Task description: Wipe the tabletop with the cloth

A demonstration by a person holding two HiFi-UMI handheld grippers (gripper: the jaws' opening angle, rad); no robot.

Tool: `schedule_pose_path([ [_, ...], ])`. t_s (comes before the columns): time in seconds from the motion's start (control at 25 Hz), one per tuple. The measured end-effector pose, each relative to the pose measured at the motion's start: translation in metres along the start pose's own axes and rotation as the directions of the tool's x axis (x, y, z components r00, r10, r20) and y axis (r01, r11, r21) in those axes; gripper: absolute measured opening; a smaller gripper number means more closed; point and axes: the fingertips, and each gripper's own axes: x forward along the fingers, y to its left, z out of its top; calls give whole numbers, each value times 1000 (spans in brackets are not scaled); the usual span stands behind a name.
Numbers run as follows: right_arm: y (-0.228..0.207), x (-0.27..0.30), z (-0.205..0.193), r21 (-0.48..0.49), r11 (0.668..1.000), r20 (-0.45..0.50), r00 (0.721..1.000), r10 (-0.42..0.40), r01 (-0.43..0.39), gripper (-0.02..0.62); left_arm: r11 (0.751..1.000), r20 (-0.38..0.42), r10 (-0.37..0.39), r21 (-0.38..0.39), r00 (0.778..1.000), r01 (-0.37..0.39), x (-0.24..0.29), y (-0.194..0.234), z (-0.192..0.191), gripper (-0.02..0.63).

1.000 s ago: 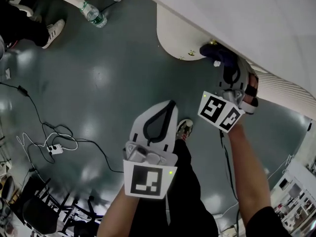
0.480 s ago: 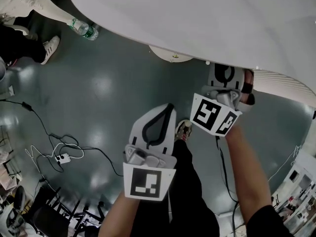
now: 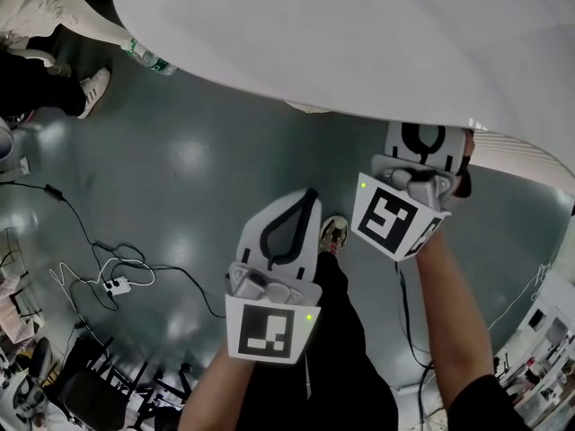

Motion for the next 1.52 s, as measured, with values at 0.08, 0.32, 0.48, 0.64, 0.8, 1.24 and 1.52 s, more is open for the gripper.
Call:
schedule_pose_path([
  [0.08, -4, 0, 1, 10, 1000, 17, 1000, 0, 0, 44, 1000, -2, 3, 3, 1000, -3, 5, -2, 1, 8],
  [0.32, -12, -3, 3, 47, 999, 82, 996, -19, 15, 44, 1000, -33, 23, -3, 999, -24, 13, -5, 0, 8],
  [0.48, -19, -7, 6, 98, 995, 131, 990, -46, 33, 44, 998, -23, 45, -42, 999, -46, 21, -6, -2, 8],
  [0.64, -14, -8, 3, 119, 990, 138, 986, -95, 79, 44, 998, -20, 9, -57, 1000, -10, 25, -14, -12, 8],
  [0.8, -5, -11, 4, 170, 979, 147, 980, -136, 110, 44, 998, -24, -14, -58, 1000, 12, 22, -9, -20, 8],
  [1.24, 72, 4, -29, 167, 985, 65, 998, 26, -37, 44, 995, -1, -104, 3, 995, 104, 36, 16, -28, 6],
  [1.52, 114, 8, -58, 267, 963, 74, 997, 6, -25, 44, 988, -2, -110, 106, 994, 110, 66, 27, -61, 8],
])
